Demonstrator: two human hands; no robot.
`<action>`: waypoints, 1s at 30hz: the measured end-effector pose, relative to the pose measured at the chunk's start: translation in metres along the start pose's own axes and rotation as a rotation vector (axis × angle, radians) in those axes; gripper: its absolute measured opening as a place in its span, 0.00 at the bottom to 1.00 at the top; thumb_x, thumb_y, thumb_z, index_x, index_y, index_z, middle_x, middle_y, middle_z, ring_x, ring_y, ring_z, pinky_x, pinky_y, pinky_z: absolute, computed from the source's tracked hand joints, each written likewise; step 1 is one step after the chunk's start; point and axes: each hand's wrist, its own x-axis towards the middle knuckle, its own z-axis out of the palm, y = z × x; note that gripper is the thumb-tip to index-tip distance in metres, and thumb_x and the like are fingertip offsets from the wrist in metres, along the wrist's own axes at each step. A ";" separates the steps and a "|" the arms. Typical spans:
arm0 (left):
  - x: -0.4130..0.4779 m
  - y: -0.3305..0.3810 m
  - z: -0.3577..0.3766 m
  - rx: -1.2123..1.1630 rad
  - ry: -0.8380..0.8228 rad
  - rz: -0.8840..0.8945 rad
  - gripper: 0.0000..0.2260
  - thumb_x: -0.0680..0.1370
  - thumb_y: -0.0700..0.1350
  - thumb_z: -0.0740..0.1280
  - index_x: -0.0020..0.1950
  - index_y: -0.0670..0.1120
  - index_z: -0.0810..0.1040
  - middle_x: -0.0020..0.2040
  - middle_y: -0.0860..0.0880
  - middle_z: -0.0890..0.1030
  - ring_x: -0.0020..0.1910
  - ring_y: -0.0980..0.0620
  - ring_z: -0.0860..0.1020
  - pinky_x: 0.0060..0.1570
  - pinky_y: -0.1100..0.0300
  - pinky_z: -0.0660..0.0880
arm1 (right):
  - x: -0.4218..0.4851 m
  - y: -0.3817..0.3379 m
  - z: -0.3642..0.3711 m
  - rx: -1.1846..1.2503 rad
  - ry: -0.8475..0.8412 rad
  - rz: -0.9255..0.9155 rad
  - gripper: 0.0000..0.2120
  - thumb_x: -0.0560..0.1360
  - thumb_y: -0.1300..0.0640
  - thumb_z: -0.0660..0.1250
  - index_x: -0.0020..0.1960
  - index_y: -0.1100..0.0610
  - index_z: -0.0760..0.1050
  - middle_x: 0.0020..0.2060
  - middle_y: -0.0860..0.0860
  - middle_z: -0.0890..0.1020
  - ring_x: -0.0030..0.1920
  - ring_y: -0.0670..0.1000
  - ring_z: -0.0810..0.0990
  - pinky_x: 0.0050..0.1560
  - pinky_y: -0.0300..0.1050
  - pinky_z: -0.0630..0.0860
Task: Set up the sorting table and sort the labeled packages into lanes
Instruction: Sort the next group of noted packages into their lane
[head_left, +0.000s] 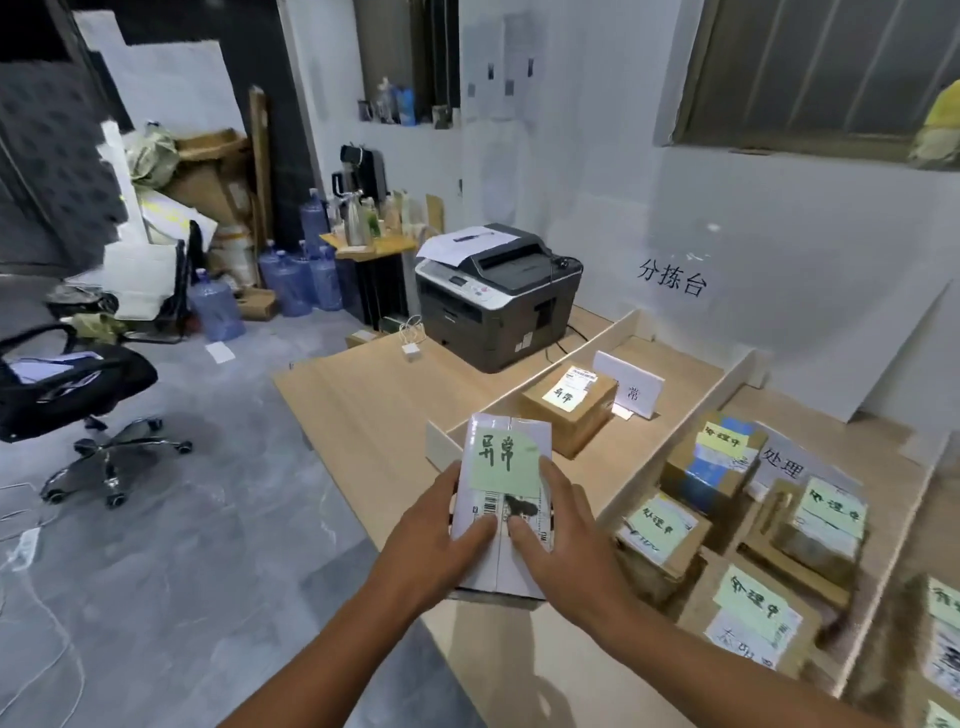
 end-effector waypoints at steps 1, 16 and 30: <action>0.021 -0.012 -0.007 -0.006 -0.036 0.001 0.24 0.74 0.64 0.64 0.64 0.83 0.56 0.59 0.74 0.76 0.56 0.70 0.76 0.48 0.69 0.75 | 0.015 0.002 0.011 0.006 0.015 0.029 0.35 0.75 0.30 0.58 0.77 0.32 0.46 0.62 0.41 0.66 0.60 0.38 0.71 0.59 0.44 0.78; 0.342 -0.113 0.037 0.146 -0.612 0.008 0.26 0.76 0.53 0.70 0.69 0.62 0.62 0.61 0.60 0.76 0.49 0.63 0.78 0.43 0.68 0.73 | 0.210 0.104 0.089 0.043 0.241 0.485 0.34 0.80 0.38 0.63 0.78 0.36 0.47 0.71 0.44 0.65 0.60 0.39 0.68 0.41 0.15 0.64; 0.430 -0.191 0.093 0.229 -0.882 -0.100 0.31 0.77 0.55 0.69 0.76 0.57 0.58 0.71 0.56 0.74 0.59 0.54 0.79 0.55 0.58 0.77 | 0.273 0.178 0.160 0.101 0.152 0.812 0.36 0.79 0.37 0.63 0.79 0.38 0.46 0.68 0.47 0.67 0.58 0.42 0.70 0.59 0.36 0.70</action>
